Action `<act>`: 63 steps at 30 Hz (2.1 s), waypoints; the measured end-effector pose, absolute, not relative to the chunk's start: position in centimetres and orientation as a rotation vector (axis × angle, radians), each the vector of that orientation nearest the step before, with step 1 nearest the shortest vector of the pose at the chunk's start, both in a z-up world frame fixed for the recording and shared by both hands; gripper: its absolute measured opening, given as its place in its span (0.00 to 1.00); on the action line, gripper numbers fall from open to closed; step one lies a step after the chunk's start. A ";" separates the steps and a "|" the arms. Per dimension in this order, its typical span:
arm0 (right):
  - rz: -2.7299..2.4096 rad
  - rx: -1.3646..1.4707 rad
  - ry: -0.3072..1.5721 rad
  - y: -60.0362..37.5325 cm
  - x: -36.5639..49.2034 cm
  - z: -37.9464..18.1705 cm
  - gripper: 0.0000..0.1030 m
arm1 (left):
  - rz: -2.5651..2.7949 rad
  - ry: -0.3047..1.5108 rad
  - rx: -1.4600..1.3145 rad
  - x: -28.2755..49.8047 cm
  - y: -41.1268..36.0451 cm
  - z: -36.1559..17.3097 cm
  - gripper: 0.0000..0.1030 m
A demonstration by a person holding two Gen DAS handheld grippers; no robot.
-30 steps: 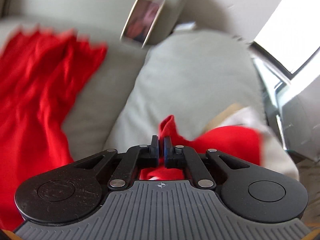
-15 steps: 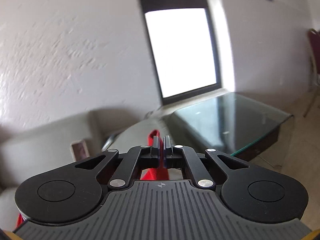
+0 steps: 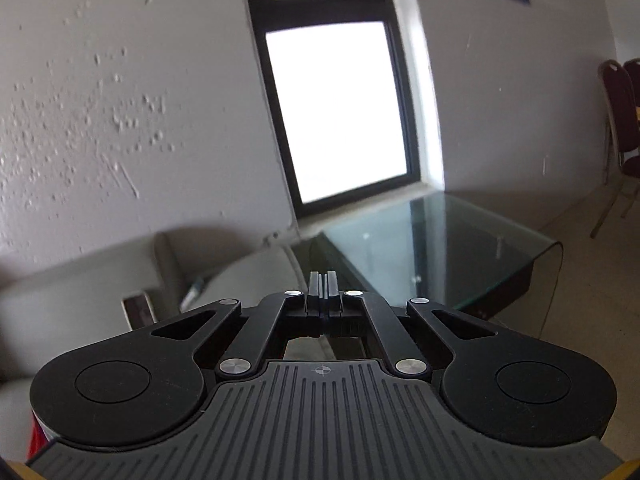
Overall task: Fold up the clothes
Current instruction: 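Pull the sleeve outward with the right gripper to straighten it, then lower the sleeve onto the sofa and open the right gripper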
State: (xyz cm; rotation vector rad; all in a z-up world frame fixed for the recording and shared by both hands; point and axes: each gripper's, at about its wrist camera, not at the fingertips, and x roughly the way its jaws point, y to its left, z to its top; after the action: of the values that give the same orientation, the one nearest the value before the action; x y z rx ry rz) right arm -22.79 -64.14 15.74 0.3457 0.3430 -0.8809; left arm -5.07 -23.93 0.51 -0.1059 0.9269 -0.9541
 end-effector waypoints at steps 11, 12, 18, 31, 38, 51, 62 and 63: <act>-0.704 0.474 0.686 -59.6 -21.0 3.7 0.36 | -0.845 0.995 -0.003 -4.6 -22.4 -2.7 0.83; -0.718 0.503 0.708 -59.9 -21.3 3.0 0.46 | -0.837 1.003 -0.004 -4.5 -22.2 -3.0 0.83; -0.731 0.855 0.685 -62.8 -24.6 -0.4 0.48 | -0.809 1.032 -0.012 -4.3 -21.4 -3.8 0.83; -0.851 0.559 0.479 -60.9 -24.3 1.2 0.08 | -0.793 1.035 0.018 -4.7 -22.0 -4.1 0.83; -1.042 0.385 0.382 -63.6 -24.7 5.0 0.07 | -0.807 1.033 0.025 -5.1 -22.4 -4.1 0.83; -1.023 0.402 0.565 -66.3 -20.3 2.9 0.59 | -0.804 1.055 -0.012 -4.9 -22.3 -4.4 0.83; -0.511 0.394 0.410 -46.9 -20.2 5.1 0.64 | -0.527 0.940 -0.012 0.7 -13.8 -3.2 0.83; -0.448 0.402 0.423 -45.5 -19.3 4.6 0.64 | -0.487 0.927 -0.011 1.4 -12.6 -2.9 0.83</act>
State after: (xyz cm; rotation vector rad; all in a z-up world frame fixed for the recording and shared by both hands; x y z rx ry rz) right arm -19.30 -45.49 4.63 0.4020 0.4231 -0.4484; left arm 1.40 -12.64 -2.93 -0.0108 0.9269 -0.4870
